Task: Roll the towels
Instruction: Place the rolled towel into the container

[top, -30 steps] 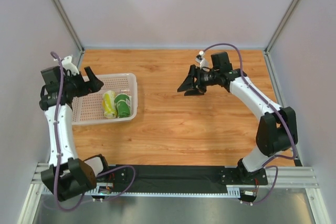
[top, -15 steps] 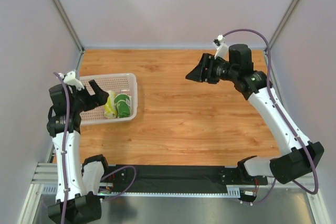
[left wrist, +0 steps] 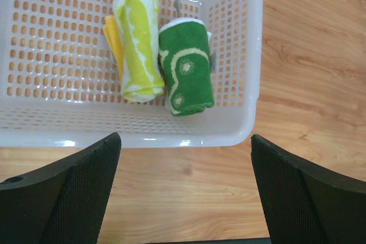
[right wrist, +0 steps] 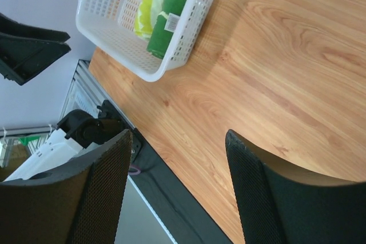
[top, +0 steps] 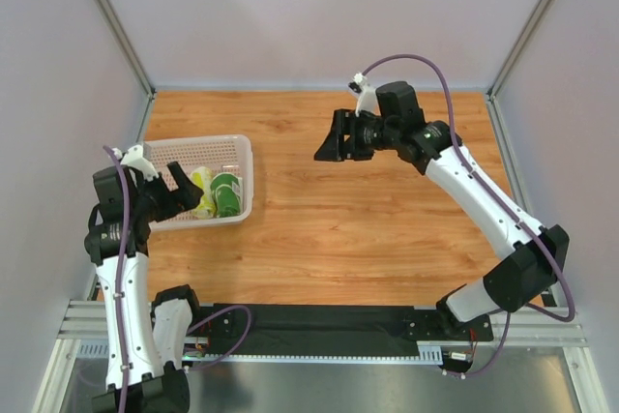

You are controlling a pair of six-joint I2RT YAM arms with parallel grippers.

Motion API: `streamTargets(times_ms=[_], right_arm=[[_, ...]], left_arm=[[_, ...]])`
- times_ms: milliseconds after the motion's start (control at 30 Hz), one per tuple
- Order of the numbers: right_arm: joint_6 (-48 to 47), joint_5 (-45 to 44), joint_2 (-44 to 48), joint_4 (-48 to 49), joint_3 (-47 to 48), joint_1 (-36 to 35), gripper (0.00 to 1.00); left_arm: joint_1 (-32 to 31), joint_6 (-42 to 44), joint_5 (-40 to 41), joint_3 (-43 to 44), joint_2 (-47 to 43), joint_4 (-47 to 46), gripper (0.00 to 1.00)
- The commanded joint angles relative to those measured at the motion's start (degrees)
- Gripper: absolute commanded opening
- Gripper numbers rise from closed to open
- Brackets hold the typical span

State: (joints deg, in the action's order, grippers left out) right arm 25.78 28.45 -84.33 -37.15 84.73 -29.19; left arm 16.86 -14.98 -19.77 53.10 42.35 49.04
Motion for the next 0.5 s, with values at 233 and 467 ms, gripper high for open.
streamTargets(times_ms=[233, 467], right_arm=[[-6.88, -2.34, -4.42, -2.14, 6.5, -9.99, 0.69], [-10.05, -5.5, -10.31, -5.65, 12.03, -20.46, 0.68]], left_arm=[[-0.07, -1.89, 6.04, 3.32, -0.25, 4.31, 1.0], [-0.08, 0.56, 18.08, 5.17, 0.28, 6.07, 1.0]])
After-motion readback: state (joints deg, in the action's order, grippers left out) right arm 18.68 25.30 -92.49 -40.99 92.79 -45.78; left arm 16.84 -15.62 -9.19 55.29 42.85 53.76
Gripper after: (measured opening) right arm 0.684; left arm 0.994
